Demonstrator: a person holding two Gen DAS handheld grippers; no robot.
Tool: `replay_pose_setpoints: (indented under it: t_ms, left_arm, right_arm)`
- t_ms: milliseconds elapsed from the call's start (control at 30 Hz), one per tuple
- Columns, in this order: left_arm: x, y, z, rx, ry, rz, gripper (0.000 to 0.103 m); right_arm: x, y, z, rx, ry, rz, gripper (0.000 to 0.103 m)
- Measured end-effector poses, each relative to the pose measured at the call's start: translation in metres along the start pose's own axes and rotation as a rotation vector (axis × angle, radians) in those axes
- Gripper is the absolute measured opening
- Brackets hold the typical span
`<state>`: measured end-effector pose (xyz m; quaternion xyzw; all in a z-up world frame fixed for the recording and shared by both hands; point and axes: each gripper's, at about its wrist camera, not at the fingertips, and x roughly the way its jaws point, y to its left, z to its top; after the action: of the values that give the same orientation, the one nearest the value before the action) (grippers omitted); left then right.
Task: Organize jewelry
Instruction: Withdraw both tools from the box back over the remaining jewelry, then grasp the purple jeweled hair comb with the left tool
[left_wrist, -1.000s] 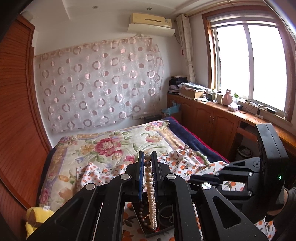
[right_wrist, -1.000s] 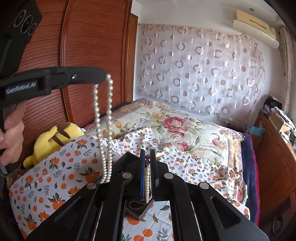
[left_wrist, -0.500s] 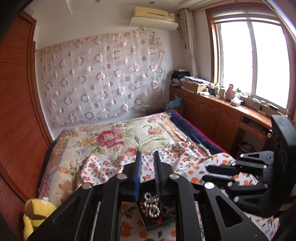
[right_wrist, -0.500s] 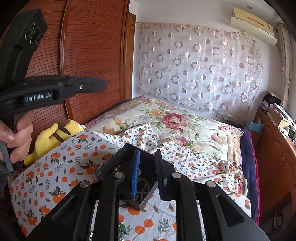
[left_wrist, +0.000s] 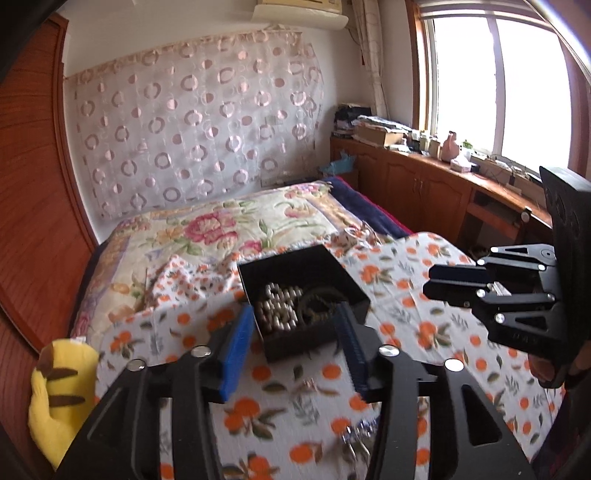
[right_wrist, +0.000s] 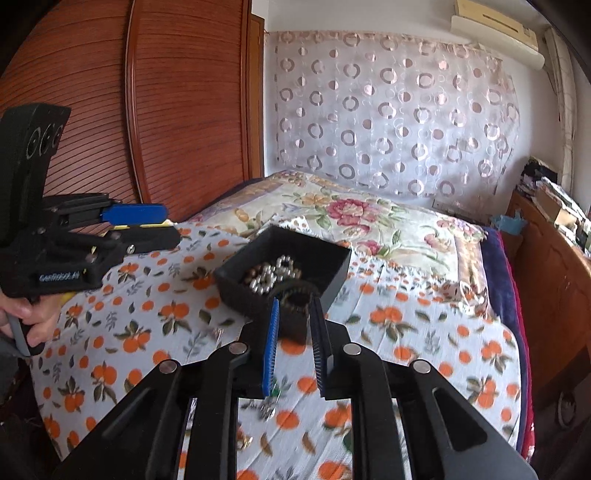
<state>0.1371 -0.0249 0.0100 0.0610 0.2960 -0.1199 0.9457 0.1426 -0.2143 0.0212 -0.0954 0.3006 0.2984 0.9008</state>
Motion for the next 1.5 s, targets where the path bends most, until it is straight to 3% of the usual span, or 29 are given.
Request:
replay_pose_setpoints:
  t_ms: [133, 267, 533, 933, 1500]
  left_arm:
    - [-0.002, -0.005, -0.018, -0.005, 0.030, -0.014, 0.061]
    - [-0.001, -0.011, -0.035, -0.006, 0.063, -0.036, 0.074]
    - [0.010, -0.027, -0.065, 0.014, 0.143, -0.080, 0.083]
    - [0.036, -0.049, -0.089, 0.035, 0.250, -0.114, 0.085]
    - [0.053, -0.058, -0.090, 0.032, 0.287, -0.123, 0.085]
  right_arm:
    - [0.003, 0.002, -0.016, 0.006, 0.029, -0.001, 0.019]
    - [0.013, 0.001, -0.035, 0.017, 0.074, -0.003, 0.030]
    - [0.034, 0.001, -0.065, 0.013, 0.169, 0.002, 0.030]
    - [0.047, 0.001, -0.079, -0.012, 0.219, -0.014, 0.030]
    - [0.049, -0.006, -0.078, 0.027, 0.221, -0.011, 0.030]
